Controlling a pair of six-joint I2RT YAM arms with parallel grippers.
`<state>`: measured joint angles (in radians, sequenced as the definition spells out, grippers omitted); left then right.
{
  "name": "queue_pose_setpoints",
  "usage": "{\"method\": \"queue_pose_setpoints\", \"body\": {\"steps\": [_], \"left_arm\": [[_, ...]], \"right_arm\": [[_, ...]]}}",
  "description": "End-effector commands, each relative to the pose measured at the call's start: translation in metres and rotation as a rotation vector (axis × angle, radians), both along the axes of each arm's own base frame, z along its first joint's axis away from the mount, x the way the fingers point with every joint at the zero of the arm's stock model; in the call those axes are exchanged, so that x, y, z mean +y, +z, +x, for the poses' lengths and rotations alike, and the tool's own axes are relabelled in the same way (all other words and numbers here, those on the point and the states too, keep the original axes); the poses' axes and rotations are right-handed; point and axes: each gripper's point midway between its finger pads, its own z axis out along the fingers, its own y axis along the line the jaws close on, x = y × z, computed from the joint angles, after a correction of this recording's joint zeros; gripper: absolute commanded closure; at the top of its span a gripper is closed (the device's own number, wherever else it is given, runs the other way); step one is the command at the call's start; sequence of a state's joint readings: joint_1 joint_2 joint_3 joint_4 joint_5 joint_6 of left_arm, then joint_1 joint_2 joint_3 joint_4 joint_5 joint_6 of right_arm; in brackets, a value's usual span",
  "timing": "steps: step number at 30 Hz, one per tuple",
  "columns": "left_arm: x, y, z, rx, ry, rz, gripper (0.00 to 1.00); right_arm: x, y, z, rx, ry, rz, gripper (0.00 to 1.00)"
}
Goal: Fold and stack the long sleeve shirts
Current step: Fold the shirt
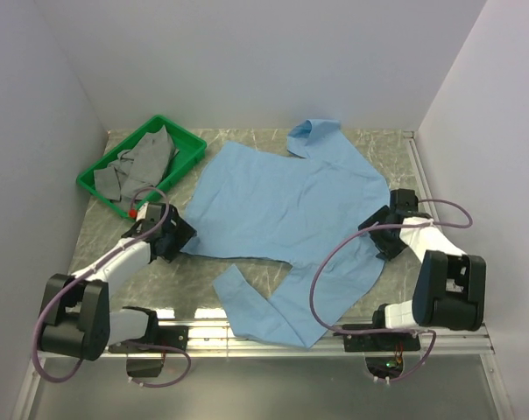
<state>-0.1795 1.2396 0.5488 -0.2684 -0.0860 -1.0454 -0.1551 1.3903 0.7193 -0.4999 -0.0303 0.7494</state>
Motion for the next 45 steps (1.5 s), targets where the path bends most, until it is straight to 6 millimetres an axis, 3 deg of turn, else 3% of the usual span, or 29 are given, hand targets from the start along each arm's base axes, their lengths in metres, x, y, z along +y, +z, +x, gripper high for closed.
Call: {"method": "queue_pose_setpoints", "body": {"steps": [1,3,4,8,13,17,27,45], "left_arm": [[-0.002,0.020,0.000,-0.038,-0.024,-0.008,0.19],[0.000,0.025,-0.003,-0.049,-0.018,-0.005,0.16],[0.001,0.025,-0.006,-0.047,-0.012,-0.005,0.14],[0.003,0.022,-0.017,-0.037,0.010,-0.017,0.15],[-0.004,0.012,-0.028,-0.011,0.012,-0.074,0.18],[-0.005,0.011,-0.028,-0.009,0.007,-0.072,0.20],[-0.011,0.012,-0.016,-0.019,-0.007,-0.089,0.21],[-0.011,0.016,-0.007,-0.024,-0.021,-0.064,0.22]], "right_arm": [[-0.006,0.019,-0.018,-0.005,0.002,-0.041,0.07],[-0.003,0.025,-0.035,0.008,0.015,-0.043,0.01],[0.001,0.025,-0.051,0.057,0.032,-0.039,0.00],[0.005,0.032,-0.086,0.114,0.059,-0.050,0.00],[0.018,0.021,-0.121,0.239,0.097,-0.030,0.04],[0.024,0.021,-0.124,0.236,0.098,-0.031,0.11],[0.061,0.011,-0.130,0.235,0.057,0.082,0.21],[0.050,-0.005,-0.120,0.132,-0.175,0.041,0.21]]}}
